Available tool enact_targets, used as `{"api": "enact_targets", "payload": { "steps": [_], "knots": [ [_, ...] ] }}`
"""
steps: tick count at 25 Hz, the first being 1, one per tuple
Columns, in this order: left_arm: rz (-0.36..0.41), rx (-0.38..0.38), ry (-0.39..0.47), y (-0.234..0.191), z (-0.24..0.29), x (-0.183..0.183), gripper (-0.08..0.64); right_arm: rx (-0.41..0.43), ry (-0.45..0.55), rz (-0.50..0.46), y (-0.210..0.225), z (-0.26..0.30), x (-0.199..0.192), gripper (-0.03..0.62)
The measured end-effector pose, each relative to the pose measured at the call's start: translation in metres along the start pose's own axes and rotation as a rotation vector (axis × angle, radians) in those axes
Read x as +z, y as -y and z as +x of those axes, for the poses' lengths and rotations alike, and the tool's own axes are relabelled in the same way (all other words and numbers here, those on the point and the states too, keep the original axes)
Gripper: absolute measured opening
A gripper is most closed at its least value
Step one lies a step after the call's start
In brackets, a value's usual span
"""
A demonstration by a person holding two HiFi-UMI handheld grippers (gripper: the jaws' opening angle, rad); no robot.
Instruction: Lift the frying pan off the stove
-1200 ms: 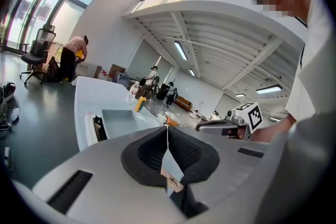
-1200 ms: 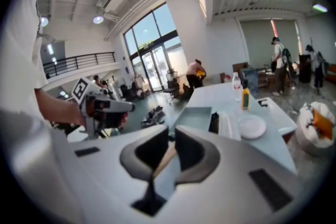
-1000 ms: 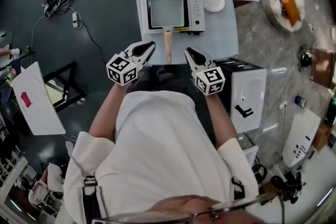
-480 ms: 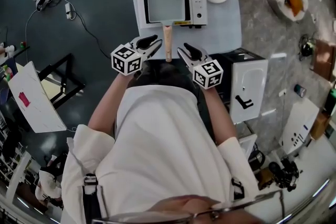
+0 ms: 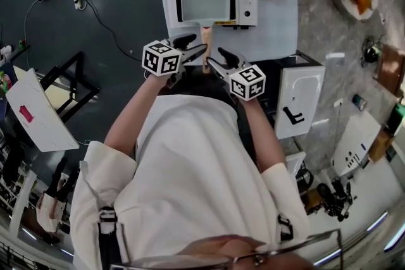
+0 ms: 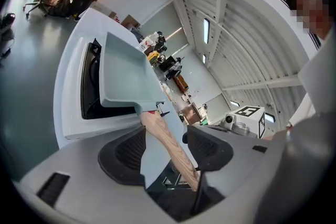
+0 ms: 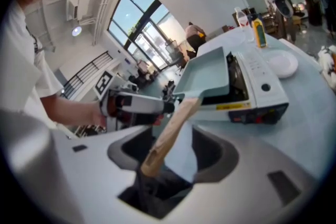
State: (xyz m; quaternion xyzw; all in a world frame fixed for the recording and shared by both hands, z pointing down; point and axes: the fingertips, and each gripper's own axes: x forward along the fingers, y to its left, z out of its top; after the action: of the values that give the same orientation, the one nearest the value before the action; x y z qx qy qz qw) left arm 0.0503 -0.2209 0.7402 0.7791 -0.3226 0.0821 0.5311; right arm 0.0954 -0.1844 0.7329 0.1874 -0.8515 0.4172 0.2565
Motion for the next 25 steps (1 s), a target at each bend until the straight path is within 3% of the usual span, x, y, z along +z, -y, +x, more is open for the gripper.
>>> {"api": "enact_targets", "payload": {
  "steps": [6, 20, 23, 25],
  "knots": [
    [-0.080, -0.048, -0.051, -0.009, 0.019, -0.006, 0.296, 0.044, -0.066, 0.051, 0.003, 0.021, -0.009, 0.264],
    [-0.201, -0.163, -0.115, -0.011, 0.065, -0.009, 0.304, 0.202, -0.184, 0.142, -0.011, 0.053, -0.025, 0.262],
    [-0.197, -0.181, -0.133, -0.011, 0.070, -0.011, 0.280, 0.207, -0.188, 0.144, -0.013, 0.057, -0.026, 0.186],
    [-0.194, -0.195, -0.142, -0.011, 0.072, -0.013, 0.245, 0.200, -0.190, 0.139, -0.012, 0.059, -0.028, 0.181]
  ]
}}
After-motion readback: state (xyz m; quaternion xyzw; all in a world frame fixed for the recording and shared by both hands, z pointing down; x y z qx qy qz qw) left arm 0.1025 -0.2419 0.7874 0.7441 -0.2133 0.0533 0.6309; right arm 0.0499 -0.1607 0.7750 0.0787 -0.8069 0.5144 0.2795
